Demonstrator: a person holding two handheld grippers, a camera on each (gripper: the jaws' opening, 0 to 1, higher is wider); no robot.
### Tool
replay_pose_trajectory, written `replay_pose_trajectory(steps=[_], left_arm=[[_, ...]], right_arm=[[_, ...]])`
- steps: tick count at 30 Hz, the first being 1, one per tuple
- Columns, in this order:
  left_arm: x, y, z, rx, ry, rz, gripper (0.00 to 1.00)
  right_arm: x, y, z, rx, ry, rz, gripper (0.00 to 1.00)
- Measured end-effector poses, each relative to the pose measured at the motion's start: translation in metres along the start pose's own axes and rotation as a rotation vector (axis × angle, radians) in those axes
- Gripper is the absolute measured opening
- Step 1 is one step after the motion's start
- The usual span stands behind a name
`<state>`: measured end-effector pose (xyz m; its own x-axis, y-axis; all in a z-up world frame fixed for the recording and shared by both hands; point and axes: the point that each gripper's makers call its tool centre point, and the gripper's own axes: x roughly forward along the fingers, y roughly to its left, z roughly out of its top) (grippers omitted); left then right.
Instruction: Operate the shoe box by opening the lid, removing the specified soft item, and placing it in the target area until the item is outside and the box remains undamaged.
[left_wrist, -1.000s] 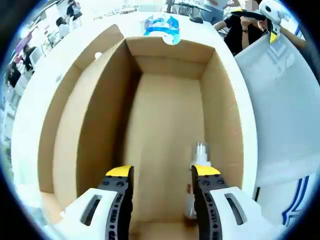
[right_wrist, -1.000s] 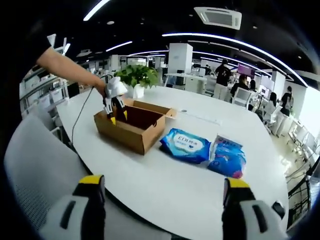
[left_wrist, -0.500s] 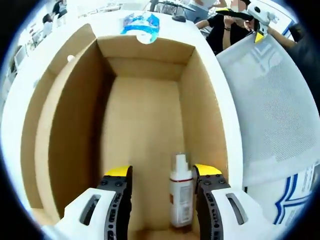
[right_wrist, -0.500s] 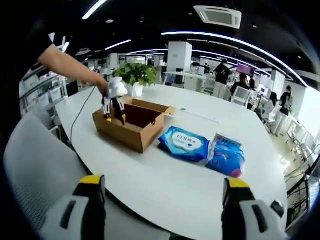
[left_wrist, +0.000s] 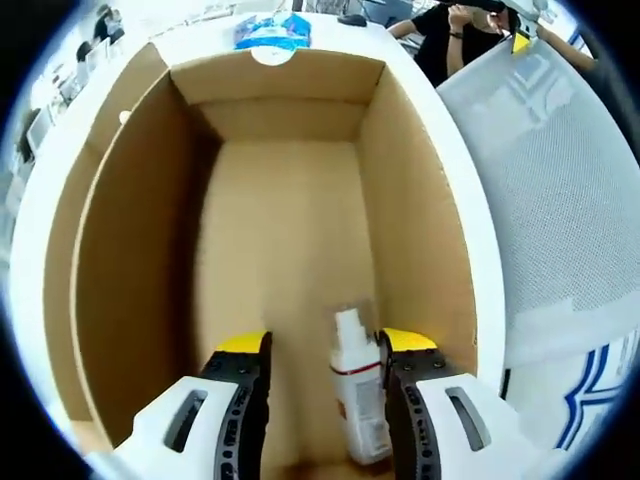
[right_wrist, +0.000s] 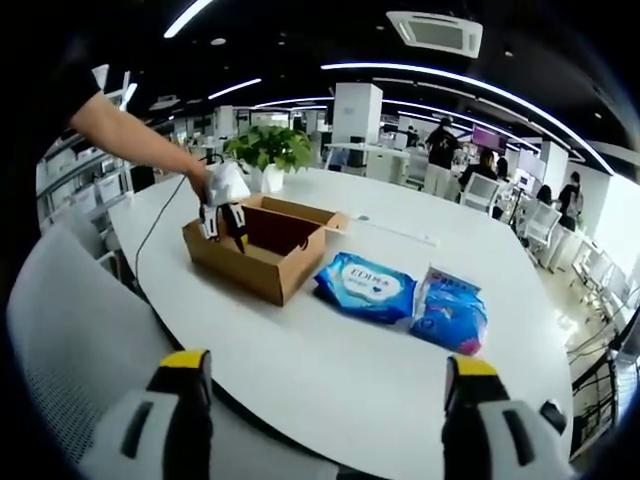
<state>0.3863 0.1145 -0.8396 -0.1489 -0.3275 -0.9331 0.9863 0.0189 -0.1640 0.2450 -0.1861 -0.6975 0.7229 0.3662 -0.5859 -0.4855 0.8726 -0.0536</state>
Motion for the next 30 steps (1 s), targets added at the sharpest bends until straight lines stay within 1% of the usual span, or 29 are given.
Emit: replay_pose_trajectory(steps=[2,4,8,10,13,16,18,21,30], left_arm=[[-0.001,0.0,-0.004,-0.01,0.008,0.01,0.45],[-0.002,0.0,-0.011,-0.002,0.022,0.019,0.44],[-0.003,0.003,-0.021,0.0,0.05,0.04,0.4],[-0.005,0.006,-0.03,0.023,0.078,0.064,0.38],[-0.006,0.003,-0.042,0.049,0.105,0.063,0.36],[-0.008,0.003,-0.047,0.061,0.099,0.075,0.33],[-0.009,0.004,-0.051,0.083,0.111,0.086,0.3],[-0.009,0.005,-0.053,0.119,0.111,0.102,0.25],[-0.006,0.003,-0.052,0.165,0.116,0.132,0.22]], right_arm=[[0.0,0.0,0.0,0.0,-0.002,0.001,0.97],[0.0,0.0,0.001,0.001,-0.005,0.001,0.97],[0.0,0.0,0.001,0.0,-0.006,0.001,0.97],[0.0,0.0,0.001,0.0,-0.008,-0.001,0.96],[0.0,0.0,0.001,0.0,-0.008,-0.002,0.96],[0.0,-0.001,0.002,-0.001,-0.01,-0.002,0.95],[0.0,-0.001,0.002,-0.002,-0.01,-0.003,0.95],[0.0,-0.001,0.001,-0.002,-0.01,-0.005,0.95],[-0.001,-0.002,0.001,-0.001,-0.013,-0.01,0.94]])
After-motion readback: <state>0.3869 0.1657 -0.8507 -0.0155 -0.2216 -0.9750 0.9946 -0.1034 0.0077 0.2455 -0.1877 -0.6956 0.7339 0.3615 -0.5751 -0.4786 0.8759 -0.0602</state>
